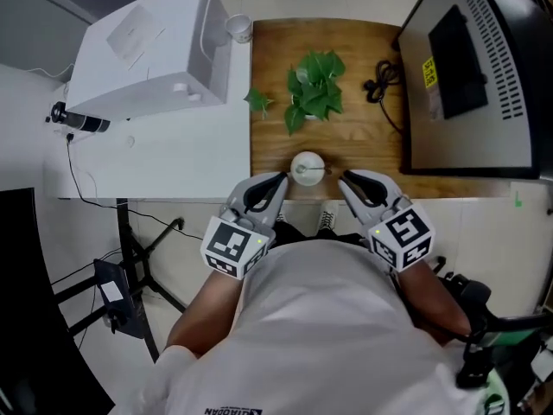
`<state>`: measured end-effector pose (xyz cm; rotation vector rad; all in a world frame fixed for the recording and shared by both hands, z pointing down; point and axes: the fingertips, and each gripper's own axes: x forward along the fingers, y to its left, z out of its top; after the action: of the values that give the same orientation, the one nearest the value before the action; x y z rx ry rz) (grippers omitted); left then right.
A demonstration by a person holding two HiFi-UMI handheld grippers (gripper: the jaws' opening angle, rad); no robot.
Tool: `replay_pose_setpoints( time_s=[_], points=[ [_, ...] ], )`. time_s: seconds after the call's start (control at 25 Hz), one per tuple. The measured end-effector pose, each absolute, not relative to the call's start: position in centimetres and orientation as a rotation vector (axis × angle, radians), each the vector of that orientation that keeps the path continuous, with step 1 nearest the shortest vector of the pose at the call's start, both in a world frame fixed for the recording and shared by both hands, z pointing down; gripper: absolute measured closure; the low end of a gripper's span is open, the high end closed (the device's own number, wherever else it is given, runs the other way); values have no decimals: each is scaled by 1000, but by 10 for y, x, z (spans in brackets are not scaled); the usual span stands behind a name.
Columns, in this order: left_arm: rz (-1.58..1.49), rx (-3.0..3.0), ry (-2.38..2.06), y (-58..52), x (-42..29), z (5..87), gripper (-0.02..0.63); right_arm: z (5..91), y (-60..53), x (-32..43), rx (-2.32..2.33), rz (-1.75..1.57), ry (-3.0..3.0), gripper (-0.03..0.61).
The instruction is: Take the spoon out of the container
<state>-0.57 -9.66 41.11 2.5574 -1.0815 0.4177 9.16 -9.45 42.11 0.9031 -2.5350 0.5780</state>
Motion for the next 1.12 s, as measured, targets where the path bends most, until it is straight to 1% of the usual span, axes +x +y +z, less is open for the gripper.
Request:
replay_pose_setpoints(
  time_s=[0.24, 0.48, 0.8, 1.12],
  points=[
    [425, 2548, -1001, -114, -23, 425, 609, 429, -101, 75, 959, 543, -2456, 526],
    [444, 2578, -907, -115, -20, 437, 609, 440, -115, 67, 1008, 554, -2428, 501],
    [475, 2566, -843, -115, -15, 449, 609, 473, -125, 74, 1061, 623, -2359, 469],
    [509, 2544, -812, -115, -16, 461, 609, 506, -125, 75, 1061, 736, -2304, 457]
  ],
)
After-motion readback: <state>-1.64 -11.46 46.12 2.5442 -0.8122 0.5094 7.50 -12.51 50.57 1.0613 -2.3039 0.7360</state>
